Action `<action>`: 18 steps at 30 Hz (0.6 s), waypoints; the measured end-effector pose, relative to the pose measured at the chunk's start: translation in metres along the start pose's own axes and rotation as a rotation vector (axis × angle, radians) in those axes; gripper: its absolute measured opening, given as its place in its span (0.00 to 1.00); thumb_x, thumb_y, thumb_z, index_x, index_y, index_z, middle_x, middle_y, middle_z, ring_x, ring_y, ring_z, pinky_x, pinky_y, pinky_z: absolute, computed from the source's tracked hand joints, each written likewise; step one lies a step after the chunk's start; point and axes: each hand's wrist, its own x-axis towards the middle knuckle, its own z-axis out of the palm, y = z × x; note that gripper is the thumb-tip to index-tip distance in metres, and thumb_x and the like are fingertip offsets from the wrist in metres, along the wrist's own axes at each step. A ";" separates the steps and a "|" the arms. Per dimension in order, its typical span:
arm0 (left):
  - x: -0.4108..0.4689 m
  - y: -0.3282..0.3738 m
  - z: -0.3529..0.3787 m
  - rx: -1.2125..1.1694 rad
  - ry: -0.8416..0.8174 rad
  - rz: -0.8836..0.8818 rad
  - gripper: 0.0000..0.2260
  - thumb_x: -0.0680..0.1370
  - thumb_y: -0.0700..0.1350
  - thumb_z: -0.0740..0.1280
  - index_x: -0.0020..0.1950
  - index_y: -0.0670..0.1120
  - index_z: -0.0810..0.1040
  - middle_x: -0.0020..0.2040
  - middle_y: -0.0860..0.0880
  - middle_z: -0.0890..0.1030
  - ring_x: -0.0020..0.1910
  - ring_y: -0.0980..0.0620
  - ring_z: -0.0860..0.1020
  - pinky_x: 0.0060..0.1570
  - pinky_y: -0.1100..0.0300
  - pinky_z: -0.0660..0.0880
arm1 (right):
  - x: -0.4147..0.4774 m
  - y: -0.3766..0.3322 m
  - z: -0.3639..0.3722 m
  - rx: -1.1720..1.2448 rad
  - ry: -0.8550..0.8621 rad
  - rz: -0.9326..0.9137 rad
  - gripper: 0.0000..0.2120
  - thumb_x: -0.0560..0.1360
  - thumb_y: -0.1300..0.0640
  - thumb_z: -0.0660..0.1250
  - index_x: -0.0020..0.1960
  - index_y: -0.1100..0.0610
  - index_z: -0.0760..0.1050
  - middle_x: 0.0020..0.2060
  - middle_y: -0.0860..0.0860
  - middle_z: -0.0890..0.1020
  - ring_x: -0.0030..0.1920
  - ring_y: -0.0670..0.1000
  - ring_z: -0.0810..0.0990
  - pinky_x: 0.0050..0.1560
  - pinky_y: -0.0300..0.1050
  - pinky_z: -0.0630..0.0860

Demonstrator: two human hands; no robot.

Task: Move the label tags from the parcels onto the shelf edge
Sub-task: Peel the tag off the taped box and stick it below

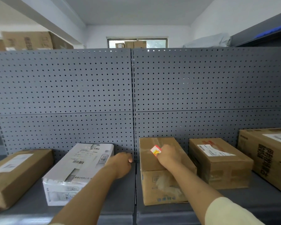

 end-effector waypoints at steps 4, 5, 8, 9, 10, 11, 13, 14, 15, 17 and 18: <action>-0.002 0.000 0.003 0.010 0.011 0.012 0.14 0.78 0.43 0.57 0.61 0.51 0.75 0.64 0.49 0.75 0.60 0.46 0.76 0.60 0.53 0.72 | -0.010 0.002 -0.010 -0.028 0.109 -0.076 0.08 0.77 0.60 0.62 0.53 0.55 0.77 0.48 0.53 0.82 0.48 0.54 0.80 0.50 0.49 0.78; -0.003 0.000 0.005 0.012 0.011 0.016 0.14 0.78 0.43 0.57 0.61 0.51 0.75 0.63 0.49 0.76 0.60 0.46 0.76 0.60 0.53 0.73 | -0.013 0.003 -0.012 -0.015 0.138 -0.097 0.08 0.78 0.60 0.61 0.53 0.55 0.77 0.47 0.53 0.83 0.47 0.54 0.80 0.48 0.49 0.79; -0.006 0.004 0.009 0.014 0.004 0.028 0.14 0.77 0.43 0.57 0.60 0.51 0.75 0.63 0.49 0.76 0.60 0.45 0.76 0.60 0.54 0.73 | -0.022 0.008 -0.018 0.051 0.194 -0.146 0.08 0.79 0.58 0.60 0.53 0.54 0.78 0.46 0.54 0.83 0.45 0.54 0.80 0.46 0.47 0.78; -0.007 0.005 0.011 0.023 -0.001 0.038 0.14 0.77 0.43 0.57 0.60 0.51 0.75 0.63 0.49 0.76 0.60 0.45 0.76 0.60 0.53 0.73 | -0.026 0.009 -0.019 0.078 0.206 -0.161 0.08 0.79 0.57 0.60 0.52 0.53 0.77 0.46 0.53 0.83 0.45 0.54 0.80 0.44 0.46 0.77; -0.008 0.007 0.014 0.034 -0.007 0.051 0.14 0.77 0.43 0.57 0.60 0.51 0.75 0.63 0.49 0.76 0.60 0.46 0.76 0.61 0.53 0.73 | -0.030 0.012 -0.020 0.108 0.215 -0.179 0.07 0.79 0.57 0.61 0.51 0.52 0.77 0.45 0.52 0.83 0.44 0.54 0.79 0.41 0.46 0.76; -0.009 0.008 0.016 0.046 -0.014 0.065 0.14 0.78 0.43 0.57 0.60 0.50 0.75 0.63 0.49 0.76 0.60 0.46 0.76 0.60 0.52 0.73 | -0.034 0.015 -0.020 0.133 0.219 -0.201 0.06 0.79 0.56 0.61 0.51 0.51 0.76 0.45 0.51 0.82 0.42 0.52 0.79 0.37 0.45 0.76; -0.012 0.011 0.020 0.070 -0.027 0.089 0.13 0.78 0.43 0.57 0.61 0.50 0.75 0.63 0.48 0.76 0.59 0.46 0.76 0.60 0.52 0.73 | -0.043 0.019 -0.020 0.157 0.218 -0.257 0.05 0.79 0.55 0.61 0.50 0.51 0.75 0.44 0.49 0.81 0.40 0.49 0.78 0.34 0.44 0.75; -0.014 0.013 0.022 0.074 -0.032 0.098 0.13 0.78 0.43 0.57 0.61 0.50 0.75 0.63 0.48 0.76 0.59 0.46 0.76 0.60 0.52 0.73 | -0.048 0.021 -0.020 0.172 0.222 -0.287 0.04 0.79 0.55 0.61 0.51 0.50 0.75 0.45 0.49 0.80 0.40 0.48 0.77 0.34 0.42 0.74; -0.015 0.014 0.025 0.076 -0.032 0.105 0.13 0.78 0.43 0.57 0.61 0.50 0.75 0.63 0.48 0.76 0.60 0.46 0.76 0.60 0.52 0.73 | -0.052 0.022 -0.021 0.192 0.230 -0.314 0.04 0.79 0.55 0.61 0.51 0.50 0.75 0.45 0.48 0.80 0.41 0.47 0.77 0.34 0.40 0.73; -0.020 0.017 0.028 0.081 -0.034 0.117 0.13 0.78 0.44 0.57 0.61 0.50 0.75 0.62 0.48 0.76 0.60 0.45 0.76 0.59 0.52 0.74 | -0.061 0.025 -0.023 0.218 0.263 -0.368 0.04 0.79 0.55 0.62 0.50 0.51 0.75 0.45 0.47 0.79 0.43 0.46 0.75 0.35 0.35 0.69; -0.023 0.018 0.030 0.082 -0.035 0.119 0.13 0.78 0.44 0.57 0.60 0.50 0.75 0.62 0.48 0.76 0.60 0.45 0.76 0.59 0.52 0.74 | -0.066 0.026 -0.024 0.218 0.283 -0.399 0.04 0.78 0.56 0.62 0.50 0.51 0.75 0.45 0.47 0.78 0.43 0.46 0.74 0.36 0.35 0.67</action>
